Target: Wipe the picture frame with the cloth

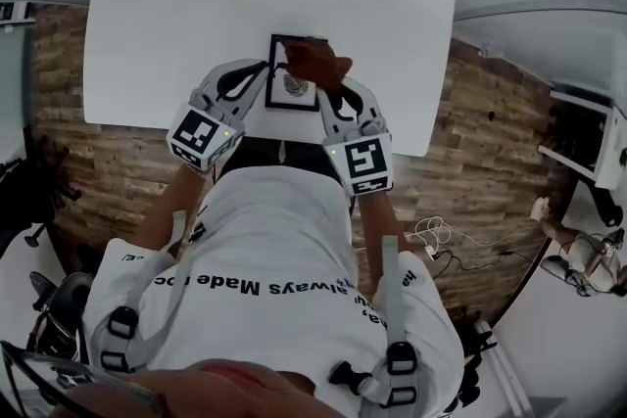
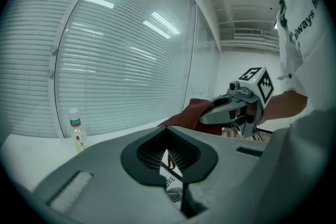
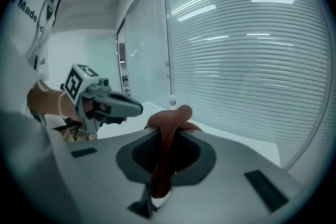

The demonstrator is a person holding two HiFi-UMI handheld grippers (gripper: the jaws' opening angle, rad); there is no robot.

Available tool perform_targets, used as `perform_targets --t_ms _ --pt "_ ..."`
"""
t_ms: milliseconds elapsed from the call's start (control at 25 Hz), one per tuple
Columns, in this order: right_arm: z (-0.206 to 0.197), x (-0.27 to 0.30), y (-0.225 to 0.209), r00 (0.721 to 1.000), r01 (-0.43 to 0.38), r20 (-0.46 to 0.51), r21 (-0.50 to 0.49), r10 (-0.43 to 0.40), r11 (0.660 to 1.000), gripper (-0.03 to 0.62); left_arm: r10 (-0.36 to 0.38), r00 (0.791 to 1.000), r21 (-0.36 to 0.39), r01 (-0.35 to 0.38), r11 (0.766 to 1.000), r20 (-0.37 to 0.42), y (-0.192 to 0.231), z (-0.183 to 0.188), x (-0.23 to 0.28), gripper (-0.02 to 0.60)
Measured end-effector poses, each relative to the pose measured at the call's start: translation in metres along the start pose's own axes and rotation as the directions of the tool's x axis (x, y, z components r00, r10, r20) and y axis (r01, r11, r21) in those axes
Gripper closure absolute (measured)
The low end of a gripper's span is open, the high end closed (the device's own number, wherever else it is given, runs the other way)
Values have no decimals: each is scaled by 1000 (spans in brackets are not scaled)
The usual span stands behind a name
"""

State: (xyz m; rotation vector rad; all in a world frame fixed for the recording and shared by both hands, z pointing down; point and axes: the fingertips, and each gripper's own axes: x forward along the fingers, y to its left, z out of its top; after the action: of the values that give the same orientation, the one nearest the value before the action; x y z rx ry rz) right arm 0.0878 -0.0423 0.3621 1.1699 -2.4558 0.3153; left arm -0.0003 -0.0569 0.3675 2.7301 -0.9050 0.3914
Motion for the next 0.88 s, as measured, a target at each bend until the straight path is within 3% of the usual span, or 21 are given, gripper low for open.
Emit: perform_targets --t_ms 240,360,640,880 --pt "70 -44 23 987 17 162 31 -22 999 579 15 992 24 -18 1000 127 -35 67 -46 580" --pt "94 -62 32 982 16 189 27 -21 1000 579 18 985 34 -24 999 171 -49 94 -60 580" --pt "135 -96 49 956 1 292 40 -12 999 579 37 969 44 -49 998 243 -78 129 -81 580" --pt "149 -103 53 959 4 283 -9 -1 1000 579 34 970 61 -50 997 239 -81 128 -83 580"
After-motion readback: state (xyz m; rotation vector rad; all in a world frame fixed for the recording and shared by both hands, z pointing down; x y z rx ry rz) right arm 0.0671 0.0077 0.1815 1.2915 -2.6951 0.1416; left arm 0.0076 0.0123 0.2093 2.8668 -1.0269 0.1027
